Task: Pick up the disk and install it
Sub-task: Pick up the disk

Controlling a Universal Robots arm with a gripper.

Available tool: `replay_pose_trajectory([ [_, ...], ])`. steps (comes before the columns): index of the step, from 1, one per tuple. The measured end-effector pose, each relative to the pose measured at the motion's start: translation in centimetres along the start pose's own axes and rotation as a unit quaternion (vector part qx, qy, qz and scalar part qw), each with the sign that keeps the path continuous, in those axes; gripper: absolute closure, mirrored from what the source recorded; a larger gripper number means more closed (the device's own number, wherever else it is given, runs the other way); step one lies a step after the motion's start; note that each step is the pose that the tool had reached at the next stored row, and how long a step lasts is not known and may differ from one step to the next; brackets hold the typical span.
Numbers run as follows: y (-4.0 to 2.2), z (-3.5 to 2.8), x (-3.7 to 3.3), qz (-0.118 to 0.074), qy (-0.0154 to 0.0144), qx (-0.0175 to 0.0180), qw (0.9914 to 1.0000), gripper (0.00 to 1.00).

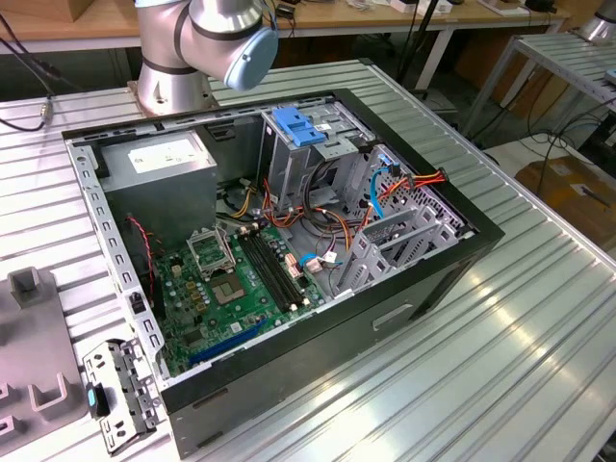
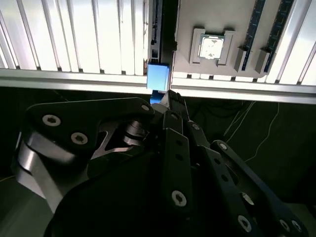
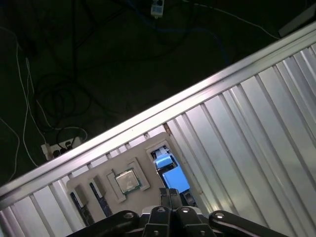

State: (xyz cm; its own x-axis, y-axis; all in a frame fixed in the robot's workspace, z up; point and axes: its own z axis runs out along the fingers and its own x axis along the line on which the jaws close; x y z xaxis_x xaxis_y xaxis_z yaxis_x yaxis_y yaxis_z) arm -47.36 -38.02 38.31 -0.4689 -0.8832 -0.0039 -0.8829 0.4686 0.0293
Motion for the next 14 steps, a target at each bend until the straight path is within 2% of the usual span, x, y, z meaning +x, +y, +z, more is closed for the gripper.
replay_pose_trajectory([
  [4,0.44,0.48,-1.10,-0.002,0.0045,0.0023,0.99999,0.89],
  [5,0.53,0.60,-1.26,-0.003,0.0049,0.0025,0.99998,0.83],
  [6,0.57,0.74,-1.35,-0.007,0.0050,0.0028,0.99996,0.83],
  [9,0.56,0.99,-1.35,-0.035,0.0058,0.0029,0.99935,0.64],
  [10,0.56,1.06,-1.35,-0.044,0.0060,0.0028,0.99899,0.58],
  [11,0.56,1.13,-1.35,-0.053,0.0063,0.0029,0.99856,0.58],
  [14,0.55,1.47,-1.34,-0.094,0.0073,0.0030,0.99551,0.40],
])
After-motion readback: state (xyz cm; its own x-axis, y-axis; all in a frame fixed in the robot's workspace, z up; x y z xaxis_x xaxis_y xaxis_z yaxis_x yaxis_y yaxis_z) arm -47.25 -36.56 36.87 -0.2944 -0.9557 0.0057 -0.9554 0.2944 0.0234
